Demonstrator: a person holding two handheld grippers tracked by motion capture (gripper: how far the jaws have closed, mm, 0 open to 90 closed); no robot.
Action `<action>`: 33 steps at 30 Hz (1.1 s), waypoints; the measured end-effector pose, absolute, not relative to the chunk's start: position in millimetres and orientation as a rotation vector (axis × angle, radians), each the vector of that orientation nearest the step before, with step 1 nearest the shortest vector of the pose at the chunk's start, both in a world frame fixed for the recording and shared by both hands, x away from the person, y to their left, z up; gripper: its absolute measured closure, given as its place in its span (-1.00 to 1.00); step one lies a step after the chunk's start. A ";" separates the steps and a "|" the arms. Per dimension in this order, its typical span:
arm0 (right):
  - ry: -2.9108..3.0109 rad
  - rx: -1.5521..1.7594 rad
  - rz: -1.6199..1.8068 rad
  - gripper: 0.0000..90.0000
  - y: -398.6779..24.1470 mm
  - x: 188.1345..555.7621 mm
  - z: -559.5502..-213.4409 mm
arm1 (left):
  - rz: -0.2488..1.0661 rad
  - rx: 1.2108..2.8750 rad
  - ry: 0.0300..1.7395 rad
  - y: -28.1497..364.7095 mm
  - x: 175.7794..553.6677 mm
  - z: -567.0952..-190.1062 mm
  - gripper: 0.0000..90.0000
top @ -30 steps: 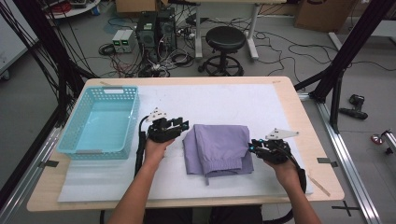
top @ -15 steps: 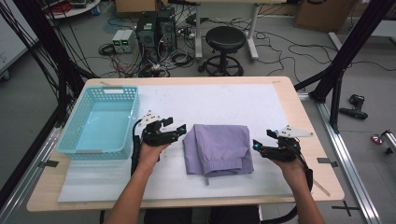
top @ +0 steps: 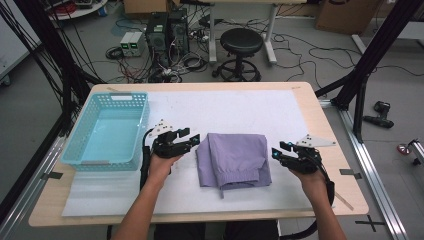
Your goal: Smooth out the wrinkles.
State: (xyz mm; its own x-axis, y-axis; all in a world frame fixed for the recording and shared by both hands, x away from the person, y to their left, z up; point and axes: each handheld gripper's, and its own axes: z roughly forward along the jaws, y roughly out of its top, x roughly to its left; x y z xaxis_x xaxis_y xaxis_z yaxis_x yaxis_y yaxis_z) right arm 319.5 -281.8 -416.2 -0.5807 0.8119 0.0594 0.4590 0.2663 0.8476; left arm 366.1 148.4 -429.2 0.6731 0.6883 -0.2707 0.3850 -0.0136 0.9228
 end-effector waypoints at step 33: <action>2.401 1.169 1.082 1.00 -256.4 328.5 -450.2 | 0.313 1.653 0.904 151.8 360.9 -437.7 0.19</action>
